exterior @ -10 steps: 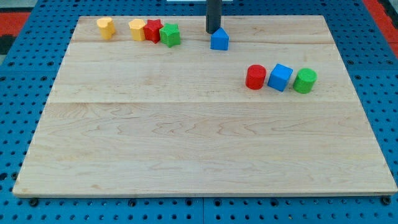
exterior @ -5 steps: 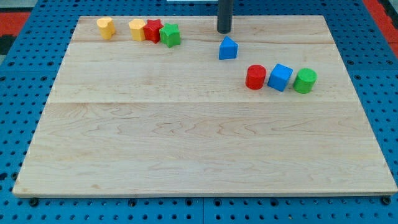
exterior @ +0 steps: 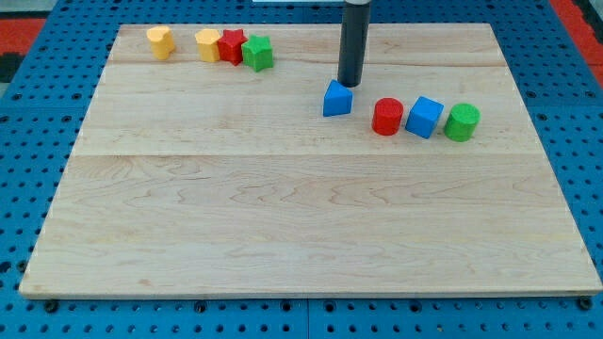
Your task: Push the blue triangle closer to the red circle
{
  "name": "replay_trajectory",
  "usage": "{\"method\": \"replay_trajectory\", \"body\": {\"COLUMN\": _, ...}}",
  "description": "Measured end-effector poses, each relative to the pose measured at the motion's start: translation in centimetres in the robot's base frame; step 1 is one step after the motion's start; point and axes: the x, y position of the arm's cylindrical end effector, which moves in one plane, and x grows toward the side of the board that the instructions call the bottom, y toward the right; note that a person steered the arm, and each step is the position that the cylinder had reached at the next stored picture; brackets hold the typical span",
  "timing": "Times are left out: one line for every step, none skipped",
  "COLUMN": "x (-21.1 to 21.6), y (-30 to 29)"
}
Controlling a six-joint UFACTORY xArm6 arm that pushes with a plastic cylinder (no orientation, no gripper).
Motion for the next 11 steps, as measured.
{"method": "replay_trajectory", "body": {"x": 1.3, "y": -2.3}}
{"method": "replay_trajectory", "body": {"x": 3.2, "y": -2.7}}
{"method": "replay_trajectory", "body": {"x": 4.7, "y": -2.7}}
{"method": "replay_trajectory", "body": {"x": 3.5, "y": -2.7}}
{"method": "replay_trajectory", "body": {"x": 3.4, "y": -6.2}}
{"method": "replay_trajectory", "body": {"x": 6.7, "y": -10.7}}
{"method": "replay_trajectory", "body": {"x": 7.9, "y": -9.0}}
{"method": "replay_trajectory", "body": {"x": 8.5, "y": -6.4}}
{"method": "replay_trajectory", "body": {"x": 8.1, "y": -5.1}}
{"method": "replay_trajectory", "body": {"x": 7.8, "y": -4.4}}
{"method": "replay_trajectory", "body": {"x": 7.7, "y": -3.0}}
